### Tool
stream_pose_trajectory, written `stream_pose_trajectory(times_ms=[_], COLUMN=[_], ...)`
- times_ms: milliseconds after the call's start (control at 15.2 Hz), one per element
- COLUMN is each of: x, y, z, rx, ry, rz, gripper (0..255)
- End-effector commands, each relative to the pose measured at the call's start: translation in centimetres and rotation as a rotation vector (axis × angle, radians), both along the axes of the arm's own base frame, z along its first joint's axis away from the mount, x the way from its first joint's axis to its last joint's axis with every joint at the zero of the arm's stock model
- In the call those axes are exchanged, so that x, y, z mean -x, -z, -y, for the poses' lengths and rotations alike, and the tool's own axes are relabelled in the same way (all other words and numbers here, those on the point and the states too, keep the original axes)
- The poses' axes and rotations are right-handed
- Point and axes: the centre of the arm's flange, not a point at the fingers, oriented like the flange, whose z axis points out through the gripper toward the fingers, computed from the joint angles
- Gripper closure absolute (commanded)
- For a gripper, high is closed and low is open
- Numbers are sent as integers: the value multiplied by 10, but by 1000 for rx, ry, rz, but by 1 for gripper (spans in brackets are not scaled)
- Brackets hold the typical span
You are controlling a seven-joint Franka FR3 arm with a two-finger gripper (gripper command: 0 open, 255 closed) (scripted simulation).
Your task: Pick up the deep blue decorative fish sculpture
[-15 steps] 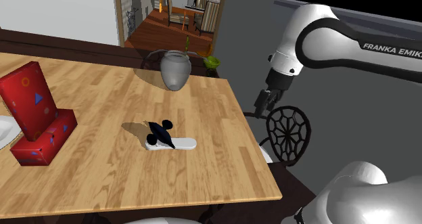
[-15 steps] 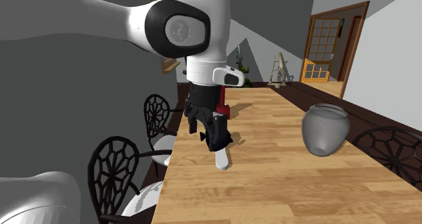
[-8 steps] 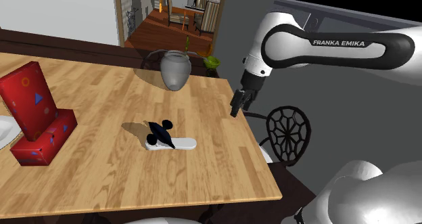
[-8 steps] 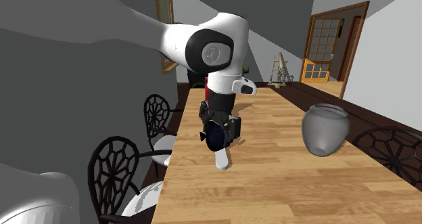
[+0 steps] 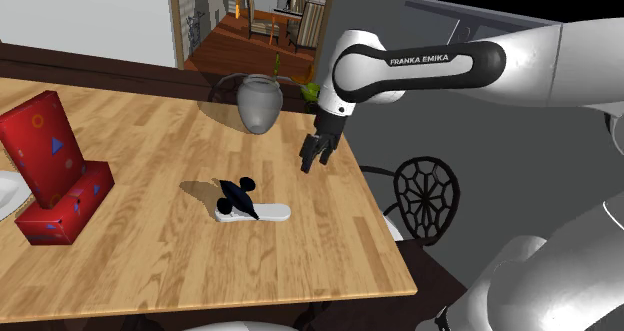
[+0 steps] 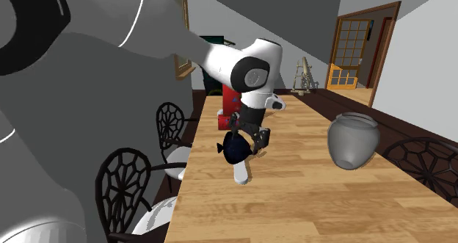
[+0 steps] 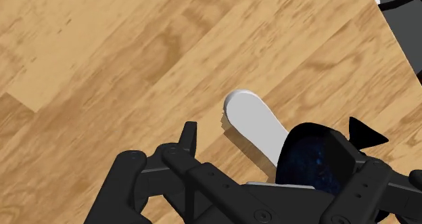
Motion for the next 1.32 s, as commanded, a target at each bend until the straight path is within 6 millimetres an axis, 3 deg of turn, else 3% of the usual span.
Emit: stream_pose_trajectory(times_ms=[0, 726, 1254], x=[-21, -124, -125], y=[11, 63, 103], z=[-13, -98, -98], rx=[-18, -113, -113], ry=[-23, -146, -147], rz=[-2, -14, -15], gripper=[0, 0, 0])
